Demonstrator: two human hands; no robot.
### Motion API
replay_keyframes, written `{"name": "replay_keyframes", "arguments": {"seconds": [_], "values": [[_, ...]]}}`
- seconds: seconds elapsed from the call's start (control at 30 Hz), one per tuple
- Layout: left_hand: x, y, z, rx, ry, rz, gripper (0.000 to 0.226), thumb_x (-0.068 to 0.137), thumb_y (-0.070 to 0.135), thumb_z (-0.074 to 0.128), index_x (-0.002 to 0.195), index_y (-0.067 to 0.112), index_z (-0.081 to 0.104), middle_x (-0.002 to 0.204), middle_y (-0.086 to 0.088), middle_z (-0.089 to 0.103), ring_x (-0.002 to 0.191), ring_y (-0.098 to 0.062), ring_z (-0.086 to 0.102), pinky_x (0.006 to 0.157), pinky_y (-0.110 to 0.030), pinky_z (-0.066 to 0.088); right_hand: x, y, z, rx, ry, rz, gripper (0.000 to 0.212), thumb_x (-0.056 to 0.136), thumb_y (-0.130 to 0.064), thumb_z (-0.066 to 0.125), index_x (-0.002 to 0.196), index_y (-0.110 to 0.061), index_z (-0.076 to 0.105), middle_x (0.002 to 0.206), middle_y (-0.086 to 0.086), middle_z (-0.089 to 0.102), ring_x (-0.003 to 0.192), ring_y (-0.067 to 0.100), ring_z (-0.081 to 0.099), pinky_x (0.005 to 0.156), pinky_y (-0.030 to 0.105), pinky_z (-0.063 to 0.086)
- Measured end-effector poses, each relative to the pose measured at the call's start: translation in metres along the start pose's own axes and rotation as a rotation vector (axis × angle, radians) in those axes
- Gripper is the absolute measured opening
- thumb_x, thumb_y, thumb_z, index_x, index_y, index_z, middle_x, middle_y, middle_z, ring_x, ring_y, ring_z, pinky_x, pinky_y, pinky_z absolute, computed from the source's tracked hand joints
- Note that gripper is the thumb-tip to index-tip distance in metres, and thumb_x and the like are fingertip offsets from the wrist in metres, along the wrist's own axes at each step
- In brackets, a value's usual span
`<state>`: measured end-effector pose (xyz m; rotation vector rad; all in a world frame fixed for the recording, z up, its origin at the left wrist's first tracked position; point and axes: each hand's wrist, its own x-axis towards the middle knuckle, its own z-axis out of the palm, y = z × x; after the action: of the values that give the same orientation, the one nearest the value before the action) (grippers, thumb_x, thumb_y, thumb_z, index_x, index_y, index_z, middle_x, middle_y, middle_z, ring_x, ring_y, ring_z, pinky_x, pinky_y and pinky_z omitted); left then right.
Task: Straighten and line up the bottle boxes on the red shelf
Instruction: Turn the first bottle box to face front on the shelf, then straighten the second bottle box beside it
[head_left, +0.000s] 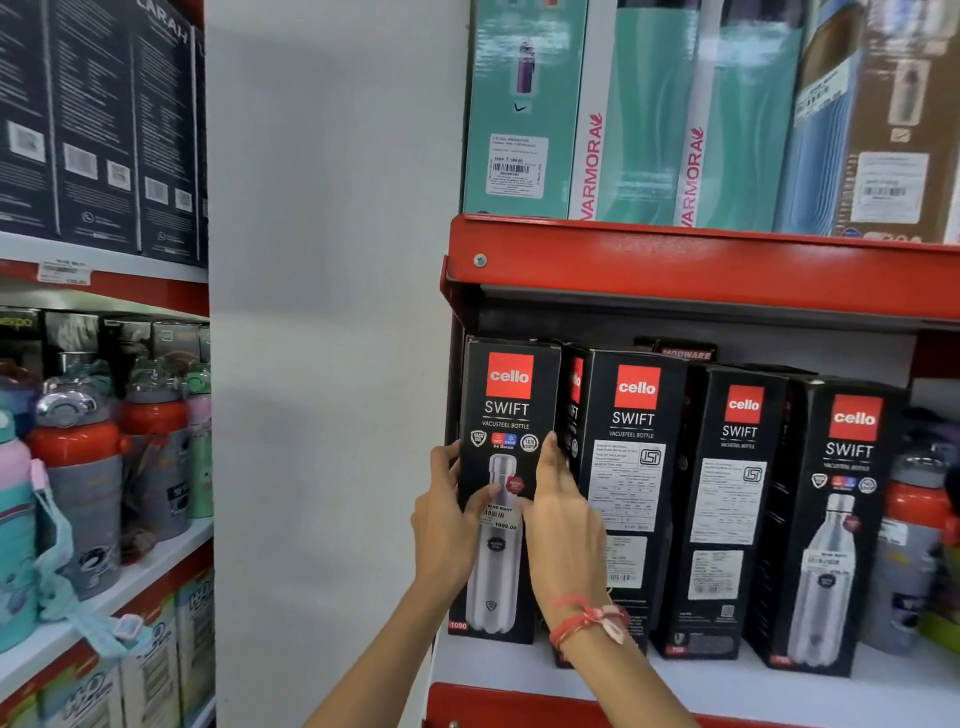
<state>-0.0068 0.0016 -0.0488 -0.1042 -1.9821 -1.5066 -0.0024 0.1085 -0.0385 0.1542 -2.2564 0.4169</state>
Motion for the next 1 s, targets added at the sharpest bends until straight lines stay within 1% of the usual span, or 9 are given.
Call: {"name": "replay_keyframes", "arguments": {"seconds": [0.1,0.17,0.3,0.4,0.53,0.67,0.8,0.9,1.0], "values": [[-0.003,0.003,0.001,0.021,0.006,-0.004,0.041,0.087,0.023,0.066,0.117,0.030,0.039,0.125,0.007,0.065,0.093,-0.011,0.066,0.079,-0.028,0.048,-0.002,0.010,-0.013,0.087,0.316,-0.046,0.070,0.075,-0.018,0.079,0.135,-0.005,0.047,0.120,0.014,0.065,0.086,0.024,0.067,0.066,0.033,0.060],[-0.006,0.007,0.002,0.042,0.027,-0.005,0.043,0.088,0.022,0.064,0.123,0.024,0.040,0.128,0.002,0.063,0.097,-0.015,0.064,0.083,-0.031,0.049,-0.005,0.020,-0.021,0.069,0.372,0.038,0.075,0.074,-0.031,0.077,0.137,-0.005,0.044,0.125,0.018,0.055,0.105,0.028,0.050,0.081,0.042,0.054],[-0.019,0.019,0.004,0.120,0.117,0.006,0.053,0.089,0.021,0.062,0.136,0.017,0.037,0.137,-0.002,0.052,0.122,-0.020,0.053,0.090,-0.026,0.040,-0.014,0.033,-0.021,0.099,0.143,0.378,0.120,0.062,-0.052,0.079,0.150,-0.011,0.010,0.147,0.026,0.028,0.124,0.041,0.034,0.095,0.055,0.041],[-0.025,0.027,0.008,0.219,0.208,0.134,0.056,0.087,0.024,0.064,0.136,0.018,0.039,0.132,-0.002,0.049,0.121,-0.017,0.047,0.091,-0.024,0.039,-0.018,0.043,-0.025,0.293,-0.004,0.434,0.127,0.067,-0.050,0.078,0.148,-0.019,-0.014,0.146,0.026,0.028,0.122,0.041,0.037,0.092,0.050,0.045],[-0.030,0.042,0.011,0.085,0.098,0.164,0.051,0.086,0.028,0.065,0.132,0.024,0.042,0.123,0.005,0.055,0.112,-0.013,0.057,0.093,-0.035,0.052,-0.022,0.070,-0.040,0.471,-0.023,0.319,0.125,0.069,-0.046,0.078,0.148,-0.025,-0.016,0.149,0.020,0.026,0.133,0.036,0.032,0.102,0.047,0.040],[-0.038,0.054,0.020,0.104,-0.104,0.165,0.051,0.084,0.034,0.067,0.130,0.022,0.050,0.120,0.006,0.062,0.105,-0.007,0.059,0.088,-0.023,0.050,-0.030,0.095,-0.068,0.615,-0.105,0.145,0.125,0.065,-0.051,0.079,0.140,-0.046,-0.021,0.151,0.004,0.025,0.134,0.022,0.037,0.104,0.043,0.042],[-0.046,0.060,0.031,0.173,-0.331,0.111,0.052,0.081,0.045,0.066,0.126,0.023,0.054,0.115,0.012,0.066,0.103,-0.004,0.063,0.089,-0.019,0.048,-0.026,0.113,-0.092,0.739,-0.227,0.051,0.125,0.062,-0.049,0.081,0.144,-0.047,-0.013,0.153,-0.011,0.021,0.131,0.000,0.022,0.108,0.032,0.026],[-0.049,0.060,0.034,0.013,-0.410,0.065,0.051,0.078,0.033,0.074,0.123,0.027,0.050,0.113,0.017,0.067,0.106,0.003,0.063,0.092,-0.021,0.051,-0.018,0.129,-0.099,0.842,-0.352,0.017,0.122,0.058,-0.052,0.082,0.142,-0.054,-0.007,0.151,-0.024,0.020,0.139,0.001,0.023,0.116,0.038,0.025],[-0.054,0.058,0.040,0.024,-0.356,0.103,0.062,0.080,0.012,0.073,0.132,0.027,0.044,0.110,0.024,0.061,0.106,0.006,0.061,0.084,-0.010,0.050,-0.003,0.140,-0.100,0.856,-0.508,-0.051,0.110,0.072,-0.027,0.081,0.135,-0.062,-0.004,0.139,-0.036,0.029,0.137,0.005,0.034,0.113,0.038,0.033]]}}
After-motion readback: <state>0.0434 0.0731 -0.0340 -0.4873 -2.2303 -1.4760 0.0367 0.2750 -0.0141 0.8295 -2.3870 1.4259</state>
